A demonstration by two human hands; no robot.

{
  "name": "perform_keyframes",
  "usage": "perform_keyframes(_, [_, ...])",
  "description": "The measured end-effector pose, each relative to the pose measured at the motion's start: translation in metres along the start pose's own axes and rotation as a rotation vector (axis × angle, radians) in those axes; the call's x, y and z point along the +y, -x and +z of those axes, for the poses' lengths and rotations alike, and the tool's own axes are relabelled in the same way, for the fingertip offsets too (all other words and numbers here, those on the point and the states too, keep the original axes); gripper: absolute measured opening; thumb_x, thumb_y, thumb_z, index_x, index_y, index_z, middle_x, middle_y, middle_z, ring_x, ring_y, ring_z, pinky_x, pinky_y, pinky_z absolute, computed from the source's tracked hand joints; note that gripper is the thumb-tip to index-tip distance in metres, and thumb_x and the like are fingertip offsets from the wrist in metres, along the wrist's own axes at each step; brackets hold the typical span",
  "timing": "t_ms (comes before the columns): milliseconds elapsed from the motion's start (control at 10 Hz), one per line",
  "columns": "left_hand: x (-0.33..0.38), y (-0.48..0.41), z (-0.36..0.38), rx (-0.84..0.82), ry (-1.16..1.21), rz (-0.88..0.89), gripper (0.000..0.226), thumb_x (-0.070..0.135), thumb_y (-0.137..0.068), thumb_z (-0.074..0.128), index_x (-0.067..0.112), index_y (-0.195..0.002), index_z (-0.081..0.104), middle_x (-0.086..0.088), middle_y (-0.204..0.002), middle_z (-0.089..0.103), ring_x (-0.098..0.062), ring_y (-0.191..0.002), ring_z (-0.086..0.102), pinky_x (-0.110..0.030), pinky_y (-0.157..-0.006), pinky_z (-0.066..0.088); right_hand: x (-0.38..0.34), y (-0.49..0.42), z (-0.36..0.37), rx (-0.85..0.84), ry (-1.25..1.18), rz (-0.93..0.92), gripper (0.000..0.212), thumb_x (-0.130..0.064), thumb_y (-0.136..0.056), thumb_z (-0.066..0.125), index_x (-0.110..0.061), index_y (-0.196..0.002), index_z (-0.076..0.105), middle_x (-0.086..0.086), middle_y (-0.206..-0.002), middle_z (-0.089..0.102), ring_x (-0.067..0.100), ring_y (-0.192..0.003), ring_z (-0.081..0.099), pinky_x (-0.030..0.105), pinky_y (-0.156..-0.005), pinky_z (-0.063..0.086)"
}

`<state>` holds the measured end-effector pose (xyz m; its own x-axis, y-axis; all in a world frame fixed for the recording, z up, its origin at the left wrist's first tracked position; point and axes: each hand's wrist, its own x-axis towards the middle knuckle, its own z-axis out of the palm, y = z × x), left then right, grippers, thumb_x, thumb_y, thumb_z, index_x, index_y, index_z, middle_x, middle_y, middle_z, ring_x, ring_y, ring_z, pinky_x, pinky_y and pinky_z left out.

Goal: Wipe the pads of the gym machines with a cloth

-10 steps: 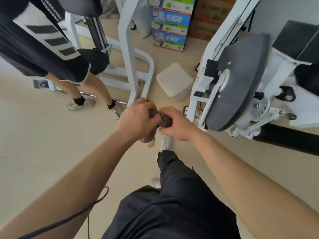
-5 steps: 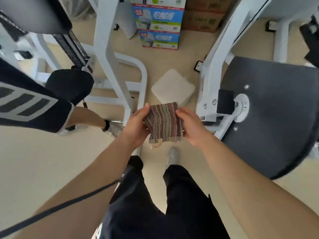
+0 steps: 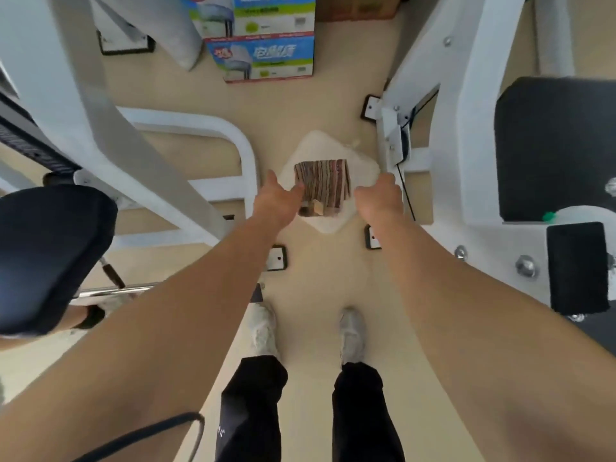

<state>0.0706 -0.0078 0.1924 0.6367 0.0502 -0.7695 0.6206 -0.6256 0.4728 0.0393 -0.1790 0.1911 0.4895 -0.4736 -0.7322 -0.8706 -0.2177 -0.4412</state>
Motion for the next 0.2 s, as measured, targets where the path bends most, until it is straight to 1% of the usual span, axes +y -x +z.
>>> perform_keyframes(100, [-0.002,-0.011,-0.015,-0.032,-0.175,-0.010,0.064,0.029,-0.100,0.051,0.017,-0.158,0.026,-0.011,-0.155,0.043,-0.033,-0.133,0.049,-0.038,-0.108,0.044,-0.014,-0.001,-0.002,-0.029,0.069,-0.056,0.022,-0.017,-0.096,0.052,-0.009,-0.116,0.053,0.002,-0.101,0.056,0.023,-0.098,0.055,0.027,-0.070,0.040])
perform_keyframes(200, [0.004,0.003,-0.034,-0.049,-0.254,0.029,0.060,0.028,-0.098,0.052,0.018,-0.154,0.035,-0.011,-0.149,0.049,-0.031,-0.127,0.054,-0.038,-0.103,0.046,-0.039,0.026,-0.010,-0.083,0.192,-0.160,0.021,-0.018,-0.097,0.049,-0.010,-0.115,0.058,0.004,-0.103,0.056,0.025,-0.100,0.053,0.026,-0.072,0.041])
